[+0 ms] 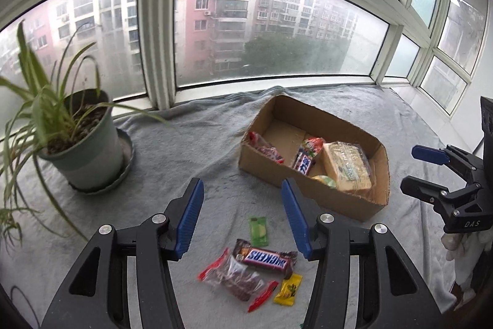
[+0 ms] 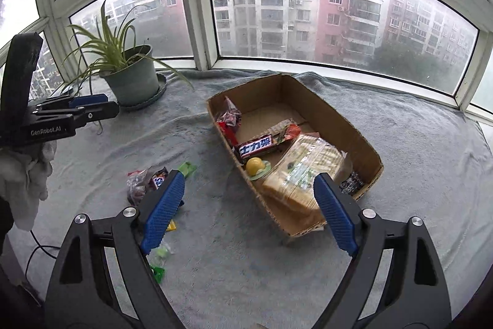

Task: Organize snacks
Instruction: 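Grasp the red-wrapped date bag with the left gripper while the right grasps the small green candy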

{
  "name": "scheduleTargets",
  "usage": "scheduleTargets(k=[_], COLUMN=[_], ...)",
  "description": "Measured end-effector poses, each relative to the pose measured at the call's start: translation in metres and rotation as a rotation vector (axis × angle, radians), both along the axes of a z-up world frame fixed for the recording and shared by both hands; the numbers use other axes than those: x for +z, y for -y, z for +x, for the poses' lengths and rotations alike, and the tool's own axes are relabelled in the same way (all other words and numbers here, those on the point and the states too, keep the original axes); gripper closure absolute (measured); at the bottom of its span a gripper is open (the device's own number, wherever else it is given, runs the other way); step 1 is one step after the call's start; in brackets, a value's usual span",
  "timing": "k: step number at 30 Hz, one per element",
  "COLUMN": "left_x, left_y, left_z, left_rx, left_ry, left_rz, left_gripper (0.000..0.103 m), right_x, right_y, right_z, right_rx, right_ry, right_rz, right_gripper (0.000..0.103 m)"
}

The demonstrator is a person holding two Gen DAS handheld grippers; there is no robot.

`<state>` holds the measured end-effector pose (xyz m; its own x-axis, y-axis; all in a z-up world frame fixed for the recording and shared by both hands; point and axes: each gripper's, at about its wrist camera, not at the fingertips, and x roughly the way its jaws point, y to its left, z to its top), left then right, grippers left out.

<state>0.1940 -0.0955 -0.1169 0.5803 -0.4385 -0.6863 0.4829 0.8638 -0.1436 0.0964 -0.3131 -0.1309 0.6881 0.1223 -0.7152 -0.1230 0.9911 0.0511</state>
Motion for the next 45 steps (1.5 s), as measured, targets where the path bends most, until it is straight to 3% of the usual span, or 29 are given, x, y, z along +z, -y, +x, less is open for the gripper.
scheduleTargets(k=[9,20,26,29,33,40,42,45], left_x=[-0.031,-0.066,-0.081,-0.089,-0.099,-0.103,-0.103,-0.105], left_y=[-0.049,-0.055,-0.043,-0.036,-0.028,-0.022,-0.019,-0.015], left_z=[-0.024,-0.048,-0.043,-0.04,-0.037,-0.031,-0.028,-0.026], left_rx=[0.098,0.121,0.111,0.101,0.095,0.108,0.11,0.118], left_ry=[-0.094,-0.217,-0.265,-0.295,-0.327,-0.337,-0.34,-0.336], left_rz=[-0.023,-0.087,-0.095,-0.097,-0.092,-0.092,-0.088,-0.074], left_gripper=[0.051,0.051,0.051,0.051,0.051,0.051,0.051,0.051], right_x=[-0.033,-0.083,-0.097,-0.103,-0.109,-0.119,-0.122,-0.122], right_y=[-0.04,-0.059,-0.072,-0.078,-0.083,-0.088,-0.09,-0.094], right_z=[-0.029,-0.034,-0.026,-0.024,-0.021,-0.012,-0.011,-0.012], right_rx=[0.069,0.063,0.101,0.121,0.129,0.117,0.121,0.127], right_ry=[-0.076,-0.17,-0.21,-0.232,-0.253,-0.286,-0.296,-0.288], right_rz=[0.046,0.117,0.122,0.127,0.128,0.138,0.127,0.095], right_gripper=[0.015,0.015,0.032,0.045,0.053,0.055,0.064,0.066])
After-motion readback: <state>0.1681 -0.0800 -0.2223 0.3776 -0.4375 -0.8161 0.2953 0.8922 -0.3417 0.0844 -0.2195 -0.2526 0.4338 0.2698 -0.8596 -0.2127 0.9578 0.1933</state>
